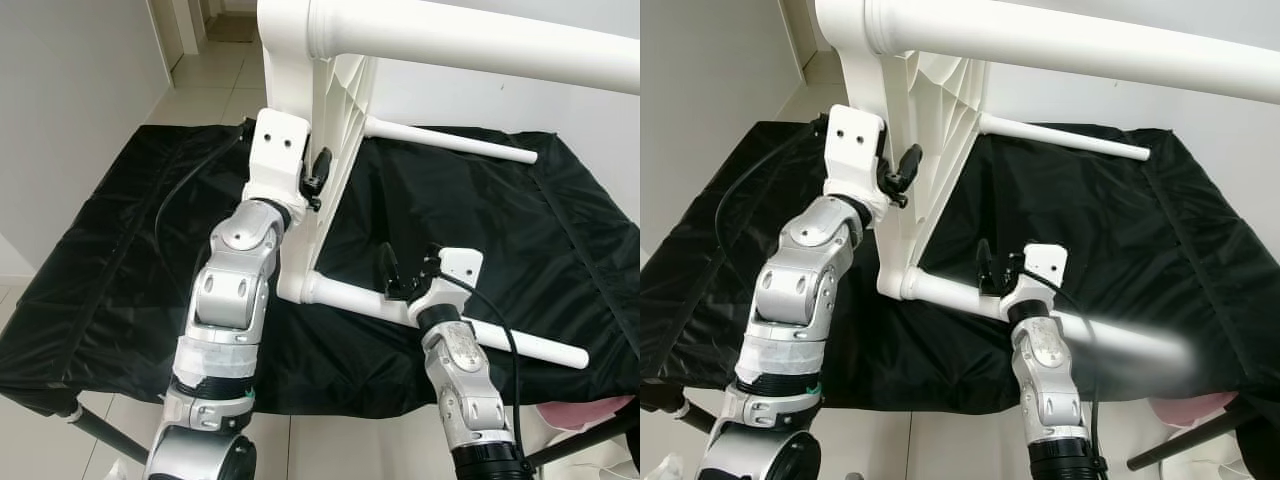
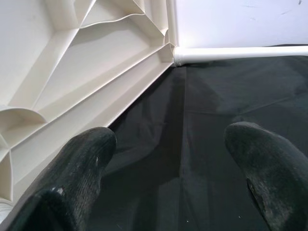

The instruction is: Building children table

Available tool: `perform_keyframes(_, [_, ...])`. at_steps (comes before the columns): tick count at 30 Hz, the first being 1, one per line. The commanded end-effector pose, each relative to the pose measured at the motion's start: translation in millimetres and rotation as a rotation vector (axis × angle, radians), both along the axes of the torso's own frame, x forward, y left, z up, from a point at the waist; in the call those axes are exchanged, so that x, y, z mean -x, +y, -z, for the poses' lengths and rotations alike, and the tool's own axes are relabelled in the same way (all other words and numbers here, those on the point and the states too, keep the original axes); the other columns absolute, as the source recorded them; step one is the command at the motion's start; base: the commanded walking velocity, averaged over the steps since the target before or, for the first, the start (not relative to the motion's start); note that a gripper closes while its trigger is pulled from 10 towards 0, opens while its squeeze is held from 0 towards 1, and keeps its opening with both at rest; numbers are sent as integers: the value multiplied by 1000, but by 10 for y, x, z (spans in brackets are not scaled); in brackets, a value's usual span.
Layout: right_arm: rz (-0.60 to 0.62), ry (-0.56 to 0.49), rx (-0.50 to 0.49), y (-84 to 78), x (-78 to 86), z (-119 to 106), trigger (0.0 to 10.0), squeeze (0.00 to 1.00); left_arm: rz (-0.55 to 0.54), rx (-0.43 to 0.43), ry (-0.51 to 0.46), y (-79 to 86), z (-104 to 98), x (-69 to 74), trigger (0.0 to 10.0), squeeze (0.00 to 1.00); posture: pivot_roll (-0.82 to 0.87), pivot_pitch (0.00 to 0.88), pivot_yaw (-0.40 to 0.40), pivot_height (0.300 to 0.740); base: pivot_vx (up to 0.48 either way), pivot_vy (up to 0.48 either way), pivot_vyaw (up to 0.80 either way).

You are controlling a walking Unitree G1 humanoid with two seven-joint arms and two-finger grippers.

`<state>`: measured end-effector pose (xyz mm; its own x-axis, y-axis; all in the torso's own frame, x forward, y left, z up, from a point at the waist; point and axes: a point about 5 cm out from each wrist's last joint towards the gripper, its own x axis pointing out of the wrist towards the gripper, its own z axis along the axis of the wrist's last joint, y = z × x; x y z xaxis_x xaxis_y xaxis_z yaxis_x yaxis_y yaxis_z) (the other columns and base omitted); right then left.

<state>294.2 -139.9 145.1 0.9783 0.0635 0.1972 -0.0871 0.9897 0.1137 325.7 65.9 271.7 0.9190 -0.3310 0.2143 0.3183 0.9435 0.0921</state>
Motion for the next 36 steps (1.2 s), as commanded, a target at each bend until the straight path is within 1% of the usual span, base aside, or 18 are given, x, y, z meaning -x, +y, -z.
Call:
perform_keyframes(1, [7,6,-2,6,2,34,10000,0,-237,99,-29,136,-26,50,0,0,-46,56,52,740,0,0,0])
perform_keyframes(2, [7,7,-2,6,7,38,10000,0,-255,93,-28,186,-7,58,0,0,-43,56,51,740,0,0,0])
perform_keyframes(4, [7,7,-2,6,7,38,10000,0,-255,93,-28,186,-7,58,0,0,-43,56,51,740,0,0,0])
perform_keyframes(6, [6,11,-2,6,1,48,10000,0,-308,65,-34,377,47,97,0,0,-33,55,47,740,0,0,0])
perform_keyframes(7, [6,11,-2,6,1,48,10000,0,-308,65,-34,377,47,97,0,0,-33,55,47,740,0,0,0])
perform_keyframes(10, [4,14,-1,7,-14,55,10000,0,-368,45,-42,590,63,148,0,0,-29,53,45,740,0,0,0])
perform_keyframes(12, [2,15,0,0,-28,57,10000,0,-405,40,-41,701,55,178,0,0,-19,49,40,740,0,0,0])
perform_keyframes(13, [2,15,0,0,-28,57,10000,0,-405,40,-41,701,55,178,0,0,-19,49,40,740,0,0,0])
perform_keyframes(14, [1,16,2,-7,-42,58,10000,0,-438,36,-44,779,36,205,0,0,-9,44,34,740,0,0,0])
perform_keyframes(16, [-1,14,5,-15,-62,50,10000,0,-469,33,-55,843,8,239,0,0,-9,44,34,740,0,0,0])
perform_keyframes(19, [-1,12,7,-20,-72,44,10000,0,-491,26,-63,877,-8,265,0,0,-2,40,28,740,0,0,0])
perform_keyframes(21, [-3,9,10,-35,-92,34,10000,0,-536,14,-95,959,-73,331,0,0,7,41,21,740,0,0,0])
perform_keyframes(24, [-5,7,13,-41,-104,33,10000,0,-576,1,-130,1028,-141,391,0,0,11,44,19,740,0,0,0])
perform_keyframes(28, [-8,6,15,-41,-113,35,10000,0,-610,7,-136,1061,-163,434,0,0,12,48,15,740,0,0,0])
perform_keyframes(33, [-10,7,18,-49,-121,36,10000,0,-678,-18,-140,1139,-175,523,0,0,10,54,9,740,0,0,0])
perform_keyframes(36, [-11,8,19,-52,-123,38,10000,0,-697,-23,-156,1173,-194,559,0,0,9,52,5,740,0,0,0])
